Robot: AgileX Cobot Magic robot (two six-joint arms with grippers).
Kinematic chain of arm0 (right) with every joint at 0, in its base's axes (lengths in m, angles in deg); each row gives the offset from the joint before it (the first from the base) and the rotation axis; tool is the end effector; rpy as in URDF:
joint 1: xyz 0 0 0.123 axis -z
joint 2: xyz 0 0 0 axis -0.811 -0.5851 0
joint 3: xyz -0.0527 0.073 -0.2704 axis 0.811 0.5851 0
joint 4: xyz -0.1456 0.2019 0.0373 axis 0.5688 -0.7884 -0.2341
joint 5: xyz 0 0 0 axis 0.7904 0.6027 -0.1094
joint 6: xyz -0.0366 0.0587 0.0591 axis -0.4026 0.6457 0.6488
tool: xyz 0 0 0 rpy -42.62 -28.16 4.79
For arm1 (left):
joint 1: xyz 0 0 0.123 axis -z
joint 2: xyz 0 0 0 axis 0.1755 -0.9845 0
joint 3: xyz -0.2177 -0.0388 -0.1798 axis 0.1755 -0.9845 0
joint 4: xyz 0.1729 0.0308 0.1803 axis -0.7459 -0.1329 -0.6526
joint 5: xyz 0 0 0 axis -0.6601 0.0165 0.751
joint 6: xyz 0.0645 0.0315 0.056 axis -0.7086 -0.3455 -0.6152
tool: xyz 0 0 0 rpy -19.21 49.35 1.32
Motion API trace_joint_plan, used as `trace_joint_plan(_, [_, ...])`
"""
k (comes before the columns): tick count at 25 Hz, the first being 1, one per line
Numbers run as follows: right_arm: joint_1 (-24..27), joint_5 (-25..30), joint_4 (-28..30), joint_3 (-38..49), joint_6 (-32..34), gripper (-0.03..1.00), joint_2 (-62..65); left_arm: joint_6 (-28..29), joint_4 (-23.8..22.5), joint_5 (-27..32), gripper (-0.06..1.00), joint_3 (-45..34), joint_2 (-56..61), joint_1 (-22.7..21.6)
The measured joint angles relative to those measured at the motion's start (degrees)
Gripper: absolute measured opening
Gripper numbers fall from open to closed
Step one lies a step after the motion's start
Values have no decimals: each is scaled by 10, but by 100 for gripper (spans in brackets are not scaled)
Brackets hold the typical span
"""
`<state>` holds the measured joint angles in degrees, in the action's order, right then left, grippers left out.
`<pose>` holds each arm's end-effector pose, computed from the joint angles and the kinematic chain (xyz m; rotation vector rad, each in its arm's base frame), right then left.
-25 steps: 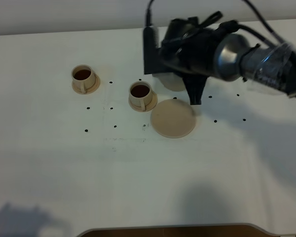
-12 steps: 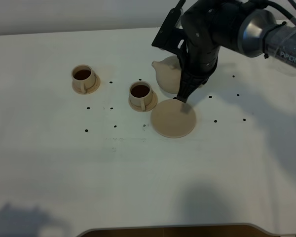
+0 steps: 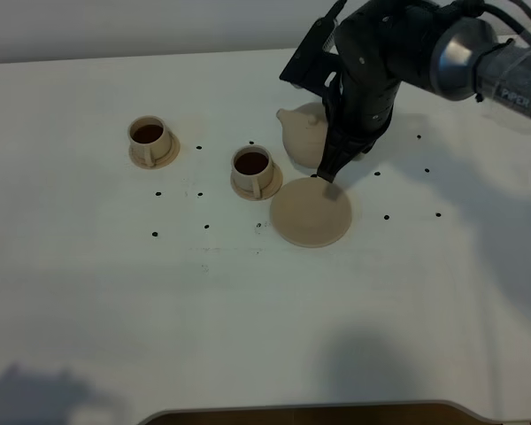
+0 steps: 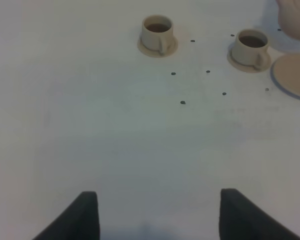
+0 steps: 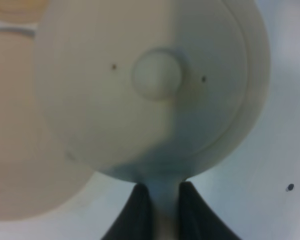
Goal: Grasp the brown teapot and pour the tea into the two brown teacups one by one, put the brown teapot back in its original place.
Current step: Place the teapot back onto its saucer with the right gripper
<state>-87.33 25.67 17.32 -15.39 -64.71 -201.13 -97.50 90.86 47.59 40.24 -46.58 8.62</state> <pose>0.3874 0.2366 0.1954 -1.3967 2.4359 -0.1908 -0.0063 -0.0118 0.2809 0.1463 2.0071 -0.0546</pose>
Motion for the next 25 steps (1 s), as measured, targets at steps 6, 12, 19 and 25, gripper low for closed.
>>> trace_joint_plan(6, [0,46,-17,1,16,10,43,1,0,0,54,0,0,0])
trace_joint_plan(12, [0,12,-62,89,29,10,82,1,0,0,54,0,0,0])
trace_joint_plan(19, [-2,-82,-98,211,35,10,126,1,0,0,54,0,0,0])
trace_joint_plan(25, [-24,-126,-105,228,38,10,120,1,0,0,54,0,0,0])
